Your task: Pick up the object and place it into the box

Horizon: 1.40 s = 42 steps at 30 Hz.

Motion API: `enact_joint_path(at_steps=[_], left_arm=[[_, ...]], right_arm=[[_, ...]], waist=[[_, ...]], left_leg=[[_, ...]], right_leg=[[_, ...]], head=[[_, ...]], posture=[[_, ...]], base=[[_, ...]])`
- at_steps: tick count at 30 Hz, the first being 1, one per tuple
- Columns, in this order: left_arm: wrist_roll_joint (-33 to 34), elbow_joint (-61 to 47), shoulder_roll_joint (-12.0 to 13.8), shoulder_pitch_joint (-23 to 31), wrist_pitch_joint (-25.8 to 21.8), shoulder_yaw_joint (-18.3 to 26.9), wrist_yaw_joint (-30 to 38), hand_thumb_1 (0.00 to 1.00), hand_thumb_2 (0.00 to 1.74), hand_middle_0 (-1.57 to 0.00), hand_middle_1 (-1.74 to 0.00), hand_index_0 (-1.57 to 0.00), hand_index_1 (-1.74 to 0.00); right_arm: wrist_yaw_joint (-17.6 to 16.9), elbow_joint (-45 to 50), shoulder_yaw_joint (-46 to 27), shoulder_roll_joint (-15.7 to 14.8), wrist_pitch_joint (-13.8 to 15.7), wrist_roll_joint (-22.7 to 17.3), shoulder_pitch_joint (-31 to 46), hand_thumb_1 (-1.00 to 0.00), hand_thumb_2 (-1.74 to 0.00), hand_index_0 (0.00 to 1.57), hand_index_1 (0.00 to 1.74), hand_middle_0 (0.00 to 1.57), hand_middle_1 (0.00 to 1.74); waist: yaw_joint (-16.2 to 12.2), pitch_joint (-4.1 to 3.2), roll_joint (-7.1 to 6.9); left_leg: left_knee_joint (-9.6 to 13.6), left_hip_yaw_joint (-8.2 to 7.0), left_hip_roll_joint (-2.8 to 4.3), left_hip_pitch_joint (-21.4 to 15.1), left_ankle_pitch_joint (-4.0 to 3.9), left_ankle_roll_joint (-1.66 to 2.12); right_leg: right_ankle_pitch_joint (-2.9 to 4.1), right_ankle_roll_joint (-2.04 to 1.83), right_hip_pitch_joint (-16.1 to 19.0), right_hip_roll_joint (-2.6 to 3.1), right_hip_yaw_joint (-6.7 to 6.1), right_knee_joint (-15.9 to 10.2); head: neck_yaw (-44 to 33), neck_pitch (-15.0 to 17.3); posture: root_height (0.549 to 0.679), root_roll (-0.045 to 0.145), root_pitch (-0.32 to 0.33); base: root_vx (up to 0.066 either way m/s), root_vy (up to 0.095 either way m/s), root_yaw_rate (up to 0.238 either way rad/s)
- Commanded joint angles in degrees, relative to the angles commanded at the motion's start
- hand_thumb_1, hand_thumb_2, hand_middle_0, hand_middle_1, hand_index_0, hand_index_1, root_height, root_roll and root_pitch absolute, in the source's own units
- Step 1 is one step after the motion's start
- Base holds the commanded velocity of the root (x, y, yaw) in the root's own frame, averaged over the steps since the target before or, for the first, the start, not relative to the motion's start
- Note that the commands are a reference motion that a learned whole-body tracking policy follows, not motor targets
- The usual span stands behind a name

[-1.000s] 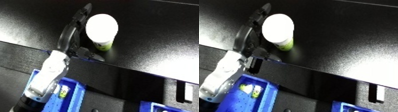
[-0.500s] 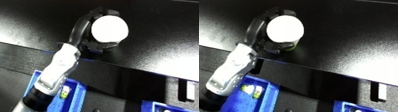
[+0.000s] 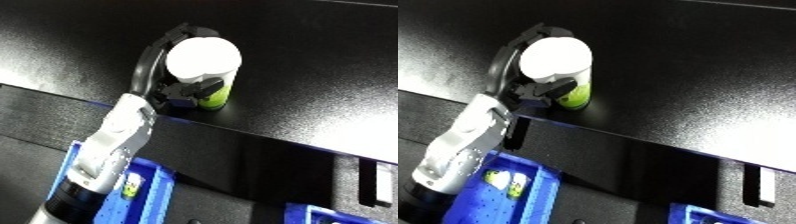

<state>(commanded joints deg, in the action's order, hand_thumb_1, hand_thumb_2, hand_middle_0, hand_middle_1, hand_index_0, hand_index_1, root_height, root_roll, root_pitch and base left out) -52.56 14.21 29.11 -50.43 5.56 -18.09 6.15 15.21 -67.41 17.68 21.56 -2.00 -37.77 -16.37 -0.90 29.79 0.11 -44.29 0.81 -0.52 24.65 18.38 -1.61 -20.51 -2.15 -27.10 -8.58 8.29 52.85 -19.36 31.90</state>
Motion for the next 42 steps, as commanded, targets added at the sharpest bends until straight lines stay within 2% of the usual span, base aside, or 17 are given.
enact_joint_path(at_steps=[6,10,11,12,14,15,17,19,20,22,23,26,29,30,34,37,42], left_arm=[[-3.8,-4.6,0.4,7.5,-6.6,6.9,1.8,0.85,1.48,-1.33,-1.48,-1.33,-1.48],[-3.8,-6.4,1.3,13.0,-11.2,13.0,3.5,0.85,1.48,-1.33,-1.48,-1.33,-1.48],[-3.2,-6.4,2.1,15.6,-13.8,16.2,4.5,0.85,1.48,-1.33,-1.48,-1.33,-1.48],[-3.2,-6.4,2.1,15.6,-13.8,16.2,4.5,0.85,1.48,-1.33,-1.48,-1.33,-1.48],[-2.5,-5.7,2.8,18.0,-16.4,19.5,5.4,0.85,1.48,-1.33,-1.48,-1.33,-1.48],[-2.1,-4.3,3.6,20.0,-19.3,22.7,6.6,0.85,1.48,-1.33,-1.48,-1.33,-1.48],[-2.1,-3.3,3.9,21.0,-20.9,24.3,7.3,0.85,1.48,-1.33,-1.48,-1.33,-1.48],[-2.1,0.9,4.7,23.8,-25.7,28.6,9.9,0.85,1.48,-1.33,-1.48,-1.33,-1.48],[-2.1,0.9,4.7,23.8,-25.7,28.6,9.9,0.85,1.48,-1.33,-1.48,-1.33,-1.48],[-1.5,4.7,5.3,25.7,-28.7,30.9,11.7,0.85,1.48,-1.33,-1.48,-1.33,-1.48],[-0.9,9.3,6.0,27.5,-31.2,32.7,12.8,0.85,1.48,-1.33,-1.48,-1.33,-1.48],[-1.7,16.3,7.1,29.6,-33.7,34.1,14.2,0.85,1.48,-1.33,-1.48,-1.33,-1.48],[-3.2,20.5,7.9,30.6,-34.4,34.5,15.2,0.85,1.48,-1.33,-1.48,-1.33,-1.48],[-5.3,24.7,8.4,31.3,-34.3,34.7,15.9,0.85,1.48,-1.33,-1.48,-1.33,-1.48],[-9.8,32.3,8.8,31.1,-32.5,35.1,16.4,0.85,1.48,-1.33,-1.48,-1.33,-1.48],[-13.1,37.5,9.2,30.4,-30.4,35.8,15.9,0.85,1.48,-1.33,-1.48,-1.33,-1.48],[-15.8,46.3,10.2,29.3,-26.6,35.8,12.1,0.85,1.48,-1.33,-1.48,-1.33,-1.48]], right_arm=[[-0.5,0.7,-1.3,0.2,1.2,-0.5,2.0,0.00,0.00,0.00,0.00,0.00,0.00],[-0.4,0.9,-2.6,0.2,2.1,-1.1,3.7,0.00,0.00,0.00,0.00,0.00,0.00],[-0.3,0.7,-3.2,0.2,2.6,-1.5,4.4,0.00,0.00,0.00,0.00,0.00,0.00],[-0.3,0.7,-3.2,0.2,2.6,-1.5,4.4,0.00,0.00,0.00,0.00,0.00,0.00],[-0.2,0.6,-3.7,0.1,3.0,-1.7,5.0,0.00,0.00,0.00,0.00,0.00,0.00],[-0.2,0.5,-4.1,0.1,3.3,-1.9,5.5,0.00,0.00,0.00,0.00,0.00,0.00],[-0.2,0.5,-4.3,0.1,3.5,-2.0,5.7,0.00,0.00,0.00,0.00,0.00,0.00],[-0.3,0.4,-4.5,0.1,3.7,-2.4,6.1,0.00,0.00,0.00,0.00,0.00,0.00],[-0.3,0.4,-4.5,0.1,3.7,-2.4,6.1,0.00,0.00,0.00,0.00,0.00,0.00],[-0.5,0.4,-4.6,0.2,3.6,-2.6,6.1,0.00,0.00,0.00,0.00,0.00,0.00],[-0.9,0.4,-4.5,0.3,3.2,-2.7,6.0,0.00,0.00,0.00,0.00,0.00,0.00],[-1.3,0.4,-4.2,0.4,2.6,-2.7,5.7,0.00,0.00,0.00,0.00,0.00,0.00],[-1.4,0.3,-3.9,0.5,2.2,-2.7,5.4,0.00,0.00,0.00,0.00,0.00,0.00],[-1.5,0.2,-3.6,0.5,1.8,-2.7,5.2,0.00,0.00,0.00,0.00,0.00,0.00],[-1.8,0.1,-2.9,-0.1,1.3,-3.2,4.9,0.00,0.00,0.00,0.00,0.00,0.00],[-1.6,-0.1,-2.6,-0.8,1.2,-3.1,5.0,0.00,0.00,0.00,0.00,0.00,0.00],[-0.9,-0.4,-2.0,-1.4,1.5,-2.0,5.5,0.00,0.00,0.00,0.00,0.00,0.00]], waist=[[1.8,0.00,0.65],[3.2,0.00,1.11],[3.9,0.00,1.36],[3.9,0.00,1.36],[4.5,0.00,1.61],[4.9,0.00,1.81],[5.2,0.00,1.91],[5.6,0.00,2.20],[5.6,0.00,2.20],[5.9,0.00,2.40],[6.0,0.00,2.58],[6.1,0.00,2.72],[6.2,0.00,2.59],[6.2,0.00,2.29],[6.3,0.00,1.17],[6.3,0.00,-0.03],[5.8,0.00,-1.99]], left_leg=[[0.5,0.86,-0.62,-0.3,-0.27,0.19],[1.0,1.41,-0.97,-0.6,-0.51,0.29],[1.4,1.65,-1.13,-0.8,-0.69,0.34],[1.4,1.65,-1.13,-0.8,-0.69,0.34],[1.7,1.84,-1.28,-1.0,-0.87,0.40],[1.9,1.99,-1.41,-1.1,-1.03,0.45],[2.0,2.07,-1.47,-1.2,-1.13,0.48],[2.3,2.27,-1.62,-1.3,-1.44,0.58],[2.3,2.27,-1.62,-1.3,-1.44,0.58],[2.4,2.38,-1.71,-1.4,-1.68,0.67],[2.6,2.48,-1.77,-1.5,-1.92,0.75],[2.6,2.54,-1.77,-1.5,-2.16,0.79],[2.4,2.55,-1.70,-1.4,-2.22,0.75],[2.1,2.58,-1.59,-1.2,-2.23,0.65],[1.9,2.78,-1.20,-0.8,-2.46,0.42],[2.6,3.10,-0.87,-0.8,-3.02,0.33],[4.4,3.34,-0.17,-0.9,-4.25,0.57]], right_leg=[[-0.55,0.49,0.5,-0.29,0.38,0.0],[-0.97,0.85,1.0,-0.45,0.73,0.0],[-1.21,1.05,1.3,-0.47,0.91,-0.1],[-1.21,1.05,1.3,-0.47,0.91,-0.1],[-1.46,1.25,1.6,-0.51,1.12,-0.1],[-1.71,1.43,1.9,-0.58,1.34,-0.1],[-1.85,1.54,2.0,-0.60,1.45,-0.1],[-2.24,1.83,2.4,-0.61,1.71,-0.1],[-2.24,1.83,2.4,-0.61,1.71,-0.1],[-2.52,2.01,2.7,-0.60,1.86,0.0],[-2.86,2.19,3.0,-0.60,2.00,0.0],[-3.42,2.49,3.4,-0.55,2.13,0.1],[-3.78,2.69,3.8,-0.46,2.23,0.1],[-4.15,2.86,4.2,-0.31,2.36,0.1],[-4.86,3.13,4.9,0.10,2.76,0.3],[-5.39,3.34,5.6,0.60,3.13,0.4],[-5.92,3.53,6.5,1.44,3.68,-0.2]], head=[[-0.5,-0.7],[0.4,-1.5],[0.6,-1.7],[0.6,-1.7],[0.6,-2.1],[0.4,-2.4],[0.2,-2.5],[-0.7,-2.3],[-0.7,-2.3],[-1.9,-2.1],[-3.6,-1.6],[-7.8,-0.5],[-12.1,-0.1],[-16.5,0.0],[-25.5,-0.5],[-31.8,-1.1],[-39.0,-1.7]], posture=[[0.622,0.036,-0.031],[0.623,0.040,-0.032],[0.623,0.042,-0.033],[0.623,0.042,-0.033],[0.624,0.044,-0.034],[0.624,0.047,-0.035],[0.624,0.048,-0.035],[0.624,0.051,-0.037],[0.624,0.051,-0.037],[0.624,0.053,-0.038],[0.624,0.055,-0.040],[0.624,0.057,-0.044],[0.623,0.058,-0.046],[0.622,0.058,-0.049],[0.621,0.054,-0.054],[0.622,0.048,-0.056],[0.624,0.042,-0.054]], base=[[-0.044,-0.007,0.105],[-0.041,-0.022,0.131],[-0.047,-0.019,0.133],[-0.047,-0.019,0.133],[-0.046,-0.014,0.117],[-0.041,-0.012,0.104],[-0.041,-0.012,0.098],[-0.036,-0.008,0.079],[-0.033,-0.006,0.069],[-0.028,0.005,0.062],[-0.020,0.017,0.055],[-0.015,0.028,0.036],[-0.007,0.026,0.024],[0.002,0.010,0.051],[0.009,-0.012,0.074],[0.021,-0.030,0.070],[0.012,0.000,0.037]])
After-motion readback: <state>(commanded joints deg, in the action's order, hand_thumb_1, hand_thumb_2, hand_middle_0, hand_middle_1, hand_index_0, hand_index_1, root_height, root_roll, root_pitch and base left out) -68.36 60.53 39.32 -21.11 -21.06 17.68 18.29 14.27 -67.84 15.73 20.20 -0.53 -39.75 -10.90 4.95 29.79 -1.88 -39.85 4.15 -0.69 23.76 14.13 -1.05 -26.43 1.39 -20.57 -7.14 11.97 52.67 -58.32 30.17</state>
